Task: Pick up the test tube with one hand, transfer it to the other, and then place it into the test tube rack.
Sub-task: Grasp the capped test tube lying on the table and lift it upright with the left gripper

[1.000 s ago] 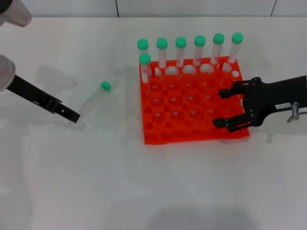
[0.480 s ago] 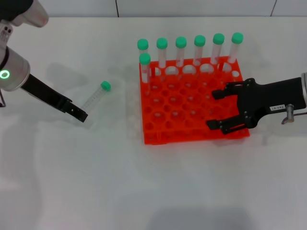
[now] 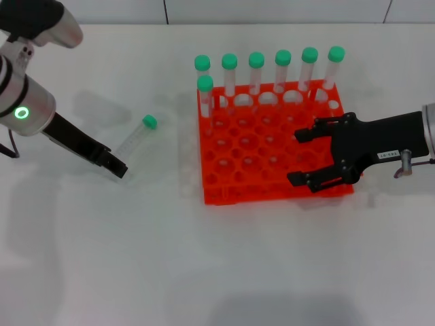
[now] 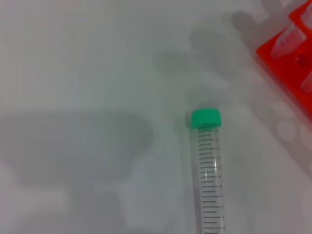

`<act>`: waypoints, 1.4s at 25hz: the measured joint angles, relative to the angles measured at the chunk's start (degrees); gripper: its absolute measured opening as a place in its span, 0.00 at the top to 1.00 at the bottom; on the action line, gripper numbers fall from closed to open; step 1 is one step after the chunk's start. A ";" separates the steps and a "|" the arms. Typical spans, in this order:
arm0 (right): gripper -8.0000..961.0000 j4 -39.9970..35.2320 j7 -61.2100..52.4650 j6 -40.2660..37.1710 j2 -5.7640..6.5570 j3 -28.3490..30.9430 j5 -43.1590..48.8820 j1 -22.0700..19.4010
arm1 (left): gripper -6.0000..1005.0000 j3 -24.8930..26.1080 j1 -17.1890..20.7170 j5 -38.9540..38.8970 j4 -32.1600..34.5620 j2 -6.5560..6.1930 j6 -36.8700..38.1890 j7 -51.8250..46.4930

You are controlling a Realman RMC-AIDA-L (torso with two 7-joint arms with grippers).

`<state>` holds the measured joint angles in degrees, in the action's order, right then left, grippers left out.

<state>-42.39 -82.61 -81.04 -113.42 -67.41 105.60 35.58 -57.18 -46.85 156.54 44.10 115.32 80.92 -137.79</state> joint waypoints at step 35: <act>0.10 -1.54 -0.55 -0.34 -1.05 0.24 -0.12 -0.35 | 0.73 -0.61 -2.30 3.71 -5.25 0.55 -5.21 -1.59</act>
<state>-43.94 -83.16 -81.38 -114.47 -67.17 105.48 35.23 -57.79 -49.15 160.25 38.85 115.87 75.71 -139.38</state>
